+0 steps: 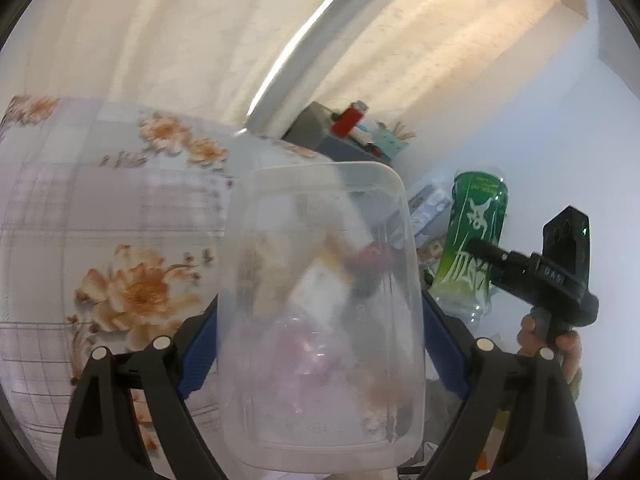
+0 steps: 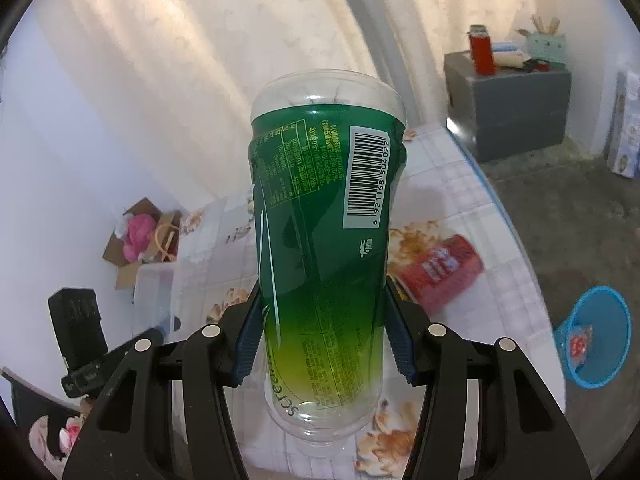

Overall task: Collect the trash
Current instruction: 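Grasp the green bottle with the right gripper and lift it while the left holds the container, then carry the container and bottle over the blue wastebasket and open both grippers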

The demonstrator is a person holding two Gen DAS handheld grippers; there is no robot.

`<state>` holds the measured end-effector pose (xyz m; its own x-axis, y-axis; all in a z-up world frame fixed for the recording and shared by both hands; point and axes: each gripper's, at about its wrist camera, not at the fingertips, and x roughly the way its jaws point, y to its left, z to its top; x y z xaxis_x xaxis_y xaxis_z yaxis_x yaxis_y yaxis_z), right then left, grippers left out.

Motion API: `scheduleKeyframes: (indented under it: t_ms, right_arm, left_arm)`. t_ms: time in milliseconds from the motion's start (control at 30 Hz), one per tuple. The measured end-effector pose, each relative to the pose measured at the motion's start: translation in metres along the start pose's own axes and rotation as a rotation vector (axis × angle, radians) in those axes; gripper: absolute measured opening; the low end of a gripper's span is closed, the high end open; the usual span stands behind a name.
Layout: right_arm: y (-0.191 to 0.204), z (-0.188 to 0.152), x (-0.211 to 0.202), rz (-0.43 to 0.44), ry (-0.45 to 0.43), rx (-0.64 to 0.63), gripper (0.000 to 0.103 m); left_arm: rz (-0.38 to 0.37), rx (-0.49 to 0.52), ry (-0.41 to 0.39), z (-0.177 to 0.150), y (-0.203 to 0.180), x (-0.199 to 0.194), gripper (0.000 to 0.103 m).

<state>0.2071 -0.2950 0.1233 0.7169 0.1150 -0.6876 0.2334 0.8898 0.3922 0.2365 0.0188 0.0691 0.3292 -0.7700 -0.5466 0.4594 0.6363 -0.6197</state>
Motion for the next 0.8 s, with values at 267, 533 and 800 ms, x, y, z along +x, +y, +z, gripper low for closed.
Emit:
scheduleKeyframes:
  t_ms: [267,533,800]
  right_arm:
    - [-0.05,-0.027,-0.048,-0.079,-0.061,0.077,0.052]
    - [-0.136,-0.056,-0.109,-0.212,-0.127,0.224,0.052]
    - [-0.225,-0.079,-0.127,-0.312,-0.131,0.359,0.052]
  left_arm:
    - [-0.092,0.12,0.038,0.005,-0.076,0.027,0.087]
    - [-0.184,0.231,0.162,-0.005,-0.171,0.114,0.087]
    - [-0.184,0.32,0.282,-0.02,-0.258,0.23,0.087]
